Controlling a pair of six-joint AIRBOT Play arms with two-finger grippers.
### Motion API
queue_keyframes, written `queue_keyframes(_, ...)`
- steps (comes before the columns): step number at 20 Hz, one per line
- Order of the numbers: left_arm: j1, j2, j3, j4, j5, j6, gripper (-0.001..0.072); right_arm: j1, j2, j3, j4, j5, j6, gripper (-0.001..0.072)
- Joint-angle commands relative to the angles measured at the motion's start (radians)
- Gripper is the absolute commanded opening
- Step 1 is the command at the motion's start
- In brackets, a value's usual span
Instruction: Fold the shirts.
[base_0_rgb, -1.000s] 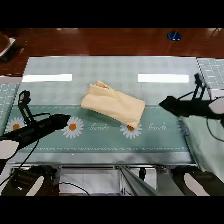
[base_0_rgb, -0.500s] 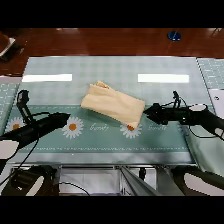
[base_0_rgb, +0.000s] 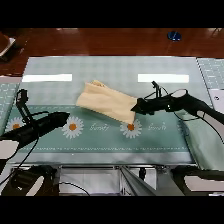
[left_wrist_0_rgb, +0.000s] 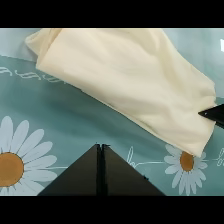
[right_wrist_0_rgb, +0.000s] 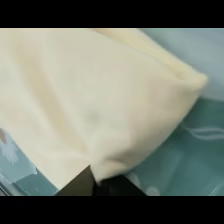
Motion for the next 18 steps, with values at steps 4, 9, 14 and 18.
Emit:
queue_keyframes(4, 0.000, -0.001, 0.000, -0.003, -0.003, 0.000, 0.0027, 0.031, -0.014, 0.446, -0.187, 0.244, 0.093, 0.0019)
queue_keyframes(9, -0.002, 0.000, 0.000, -0.003, -0.026, 0.000, 0.0027, -0.019, -0.014, 0.860, -0.358, 0.319, 0.320, 0.0019)
queue_keyframes(14, -0.002, 0.000, 0.000, -0.003, -0.036, 0.001, 0.0028, -0.191, -0.005, 1.118, -0.370, 0.501, 0.437, 0.0019)
queue_keyframes(18, -0.002, 0.000, 0.000, -0.003, -0.036, 0.001, 0.0028, -0.388, 0.058, 1.164, -0.362, 0.603, 0.520, 0.0019)
